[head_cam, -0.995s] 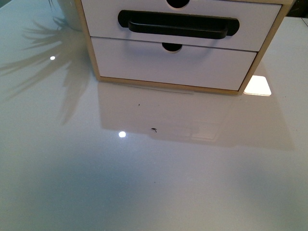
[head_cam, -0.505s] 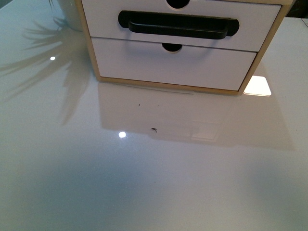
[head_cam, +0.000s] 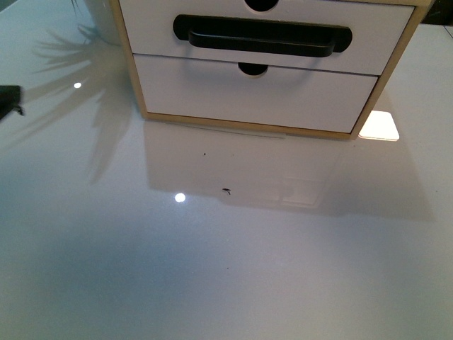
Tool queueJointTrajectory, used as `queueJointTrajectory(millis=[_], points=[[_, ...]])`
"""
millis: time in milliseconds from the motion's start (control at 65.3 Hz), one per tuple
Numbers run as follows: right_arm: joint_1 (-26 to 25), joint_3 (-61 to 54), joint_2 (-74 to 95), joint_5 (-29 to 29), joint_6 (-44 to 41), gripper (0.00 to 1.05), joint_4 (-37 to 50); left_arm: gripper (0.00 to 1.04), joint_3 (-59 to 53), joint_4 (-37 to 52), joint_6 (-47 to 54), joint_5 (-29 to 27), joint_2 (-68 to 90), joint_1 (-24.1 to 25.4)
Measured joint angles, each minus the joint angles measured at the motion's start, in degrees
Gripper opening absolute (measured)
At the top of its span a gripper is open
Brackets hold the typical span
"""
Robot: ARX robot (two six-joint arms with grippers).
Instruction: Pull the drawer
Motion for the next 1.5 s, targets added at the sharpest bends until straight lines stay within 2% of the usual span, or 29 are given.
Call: queueJointTrajectory(millis=[153, 245, 459, 628, 1010, 1500], points=[[1.4, 6.12, 8.28, -4.48, -10.47, 0.96, -3.74, 0.97, 7.69, -3.37, 8.96, 6.4, 10.93, -1.97], [1.62, 10.01, 12.7, -7.08, -16.0, 0.96, -5.79, 0.97, 13.22, -6.95, 13.84, 8.15, 16.41, -3.48], [1.92, 17.07, 21.16, -10.88, -23.26, 0.96, -7.39, 0.97, 24.15, -12.24, 20.37, 11.34, 26.25, -6.1], [4.42, 21.22, 27.06, -12.33, -27.63, 0.96, -8.28, 0.97, 32.15, -17.75, 23.43, 13.33, 33.68, -7.37], [11.37, 28.33, 40.79, -13.22, -31.17, 0.96, -5.25, 0.97, 41.97, -23.69, 28.94, 11.76, 45.57, -9.18], [12.39, 34.03, 50.16, -15.28, -30.91, 0.96, -1.36, 0.97, 47.65, -20.5, 28.63, 11.78, 53.81, -9.75]])
